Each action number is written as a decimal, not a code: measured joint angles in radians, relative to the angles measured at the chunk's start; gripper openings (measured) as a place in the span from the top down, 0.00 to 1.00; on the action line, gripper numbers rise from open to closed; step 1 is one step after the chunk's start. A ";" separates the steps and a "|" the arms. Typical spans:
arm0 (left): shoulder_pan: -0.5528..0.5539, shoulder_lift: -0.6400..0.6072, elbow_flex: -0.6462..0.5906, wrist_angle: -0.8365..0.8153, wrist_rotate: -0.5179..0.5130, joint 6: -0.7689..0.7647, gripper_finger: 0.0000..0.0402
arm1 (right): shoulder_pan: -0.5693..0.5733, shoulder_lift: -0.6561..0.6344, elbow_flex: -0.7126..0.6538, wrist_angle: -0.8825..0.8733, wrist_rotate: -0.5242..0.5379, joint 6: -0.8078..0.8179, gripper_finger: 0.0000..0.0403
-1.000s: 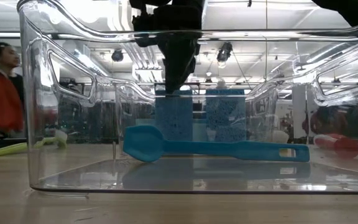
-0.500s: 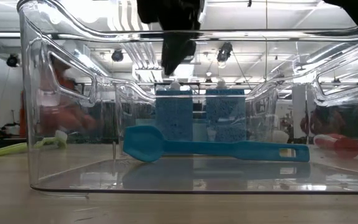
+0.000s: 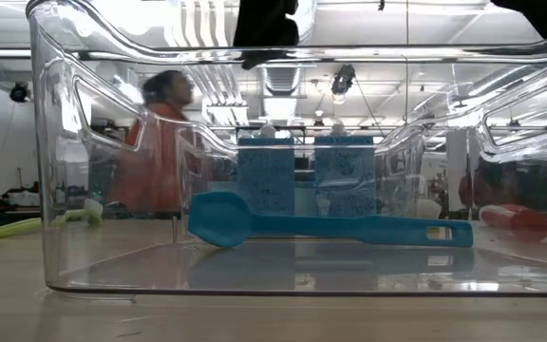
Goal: Pick & Place Kitchen Sink Supplies
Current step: Put the light green dish brush into the bottom transparent bin
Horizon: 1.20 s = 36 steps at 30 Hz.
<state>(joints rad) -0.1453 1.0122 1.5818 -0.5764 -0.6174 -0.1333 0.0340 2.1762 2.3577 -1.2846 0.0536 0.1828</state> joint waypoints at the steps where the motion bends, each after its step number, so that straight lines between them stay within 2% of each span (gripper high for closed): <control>1: 0.000 0.000 0.000 0.000 0.000 0.000 0.70 | -0.006 -0.014 -0.003 0.001 0.000 0.011 0.55; 6: 0.000 0.001 0.000 0.000 0.000 -0.003 0.70 | -0.037 -0.069 -0.009 -0.007 0.010 0.097 0.55; 13: 0.000 0.009 0.000 0.001 0.000 -0.034 0.70 | -0.081 -0.149 -0.010 -0.070 0.049 0.308 0.56; 18: 0.000 0.020 0.000 0.000 0.000 -0.035 0.70 | -0.109 -0.195 -0.010 -0.194 0.060 0.411 0.56; 22: 0.000 0.025 0.000 0.000 0.000 -0.033 0.70 | -0.111 -0.225 -0.011 -0.288 0.115 0.464 0.57; 31: 0.000 0.024 0.000 0.000 0.000 -0.032 0.70 | -0.143 -0.296 -0.036 -0.287 0.148 0.619 0.56; 36: 0.000 0.024 0.000 0.000 0.000 -0.034 0.70 | -0.190 -0.343 -0.084 -0.286 0.151 0.638 0.56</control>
<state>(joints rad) -0.1452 1.0363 1.5818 -0.5766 -0.6170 -0.1673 -0.1558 1.8334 2.2736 -1.5705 0.2045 0.8204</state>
